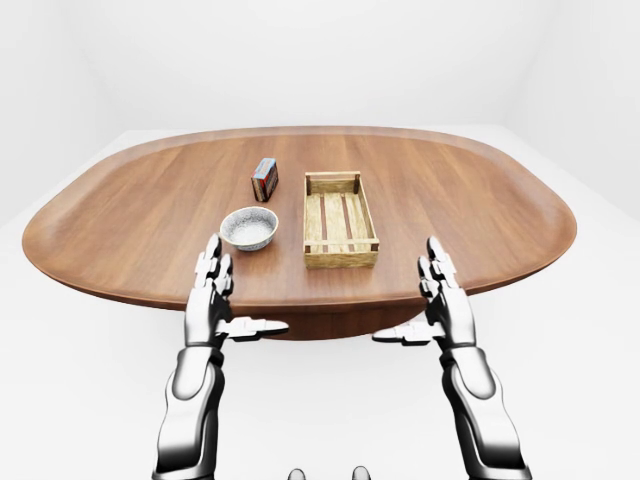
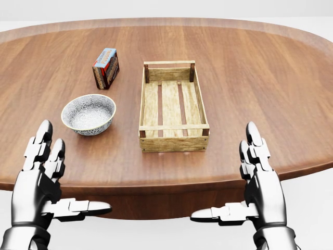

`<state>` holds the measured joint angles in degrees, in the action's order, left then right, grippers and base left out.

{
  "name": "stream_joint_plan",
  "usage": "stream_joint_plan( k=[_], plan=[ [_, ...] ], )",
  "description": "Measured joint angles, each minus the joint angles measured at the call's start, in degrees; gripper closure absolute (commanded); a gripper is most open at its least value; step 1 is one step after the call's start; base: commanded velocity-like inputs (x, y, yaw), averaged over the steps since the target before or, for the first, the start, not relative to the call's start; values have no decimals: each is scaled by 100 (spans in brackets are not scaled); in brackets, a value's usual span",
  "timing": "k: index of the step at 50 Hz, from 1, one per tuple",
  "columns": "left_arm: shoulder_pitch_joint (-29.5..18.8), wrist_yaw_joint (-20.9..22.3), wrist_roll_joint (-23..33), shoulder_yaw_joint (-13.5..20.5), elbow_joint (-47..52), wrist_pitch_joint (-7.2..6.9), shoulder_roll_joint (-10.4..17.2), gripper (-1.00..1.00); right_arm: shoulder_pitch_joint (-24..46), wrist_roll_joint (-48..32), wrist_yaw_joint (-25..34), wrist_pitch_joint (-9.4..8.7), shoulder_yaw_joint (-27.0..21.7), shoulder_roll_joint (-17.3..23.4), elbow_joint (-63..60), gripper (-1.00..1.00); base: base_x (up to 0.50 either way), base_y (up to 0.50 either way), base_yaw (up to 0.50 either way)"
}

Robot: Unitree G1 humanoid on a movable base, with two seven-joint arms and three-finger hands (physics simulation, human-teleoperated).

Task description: Pick up the bowl on the left and put it in the tray.

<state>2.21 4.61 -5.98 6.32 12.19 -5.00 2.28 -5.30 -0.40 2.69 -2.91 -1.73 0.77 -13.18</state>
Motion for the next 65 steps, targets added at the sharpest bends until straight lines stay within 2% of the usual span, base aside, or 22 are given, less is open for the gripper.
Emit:
stream_joint_plan(
  k=[13, 30, 42, 65],
  plan=[
    [61, 67, -236, 278, 550, 0, 52, -100, -261, -81, 0, -209, 67, -29, -619, -100, 0, 0, 0],
    [27, 120, -406, 489, 542, 0, 105, -100, -982, -252, -25, -209, 423, -44, -2205, -100, 0, 0, 0],
    [22, 133, -465, 545, 495, 0, 130, -100, -1218, -263, -33, -209, 524, -12, -2731, -100, 0, 0, 0],
    [52, 139, -497, 592, 585, 0, 131, -100, -1241, -327, -39, -209, 515, -27, -2836, -100, 0, 49, 0]
  ],
)
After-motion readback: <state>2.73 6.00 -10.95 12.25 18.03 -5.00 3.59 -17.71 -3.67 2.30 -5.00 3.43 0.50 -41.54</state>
